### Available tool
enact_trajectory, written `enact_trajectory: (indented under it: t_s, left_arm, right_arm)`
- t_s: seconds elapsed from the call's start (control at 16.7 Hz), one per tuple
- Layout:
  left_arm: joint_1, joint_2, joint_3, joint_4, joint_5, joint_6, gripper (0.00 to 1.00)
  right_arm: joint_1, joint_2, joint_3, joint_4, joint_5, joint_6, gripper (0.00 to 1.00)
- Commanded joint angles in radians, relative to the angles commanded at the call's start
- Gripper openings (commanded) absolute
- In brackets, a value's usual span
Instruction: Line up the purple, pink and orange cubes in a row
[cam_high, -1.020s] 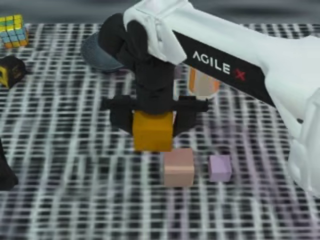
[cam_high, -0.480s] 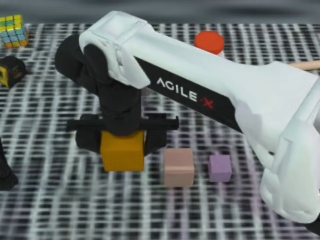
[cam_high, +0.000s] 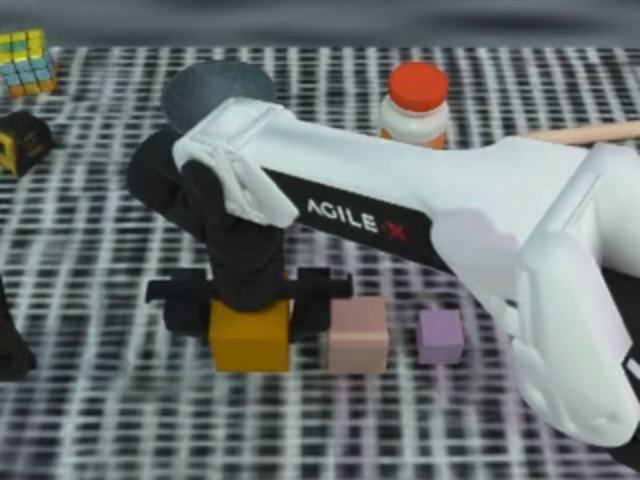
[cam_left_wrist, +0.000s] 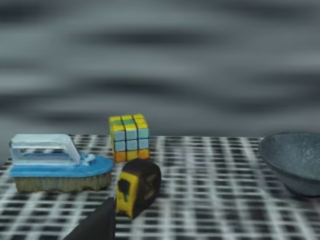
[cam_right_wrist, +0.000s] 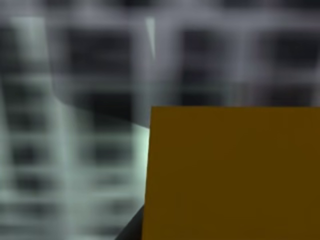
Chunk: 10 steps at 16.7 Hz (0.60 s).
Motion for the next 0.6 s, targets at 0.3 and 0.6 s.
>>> enact_trajectory:
  t_s: [0.3,0.6]
  left_arm:
    - [0.0,0.0,0.0,0.0,0.0,0.0,1.0]
    - [0.0,0.0,0.0,0.0,0.0,0.0,1.0]
  right_arm:
    - [0.002,0.004,-0.031,0.032,0.0,0.0,0.0]
    - [0.002,0.004,-0.031,0.032,0.0,0.0,0.38]
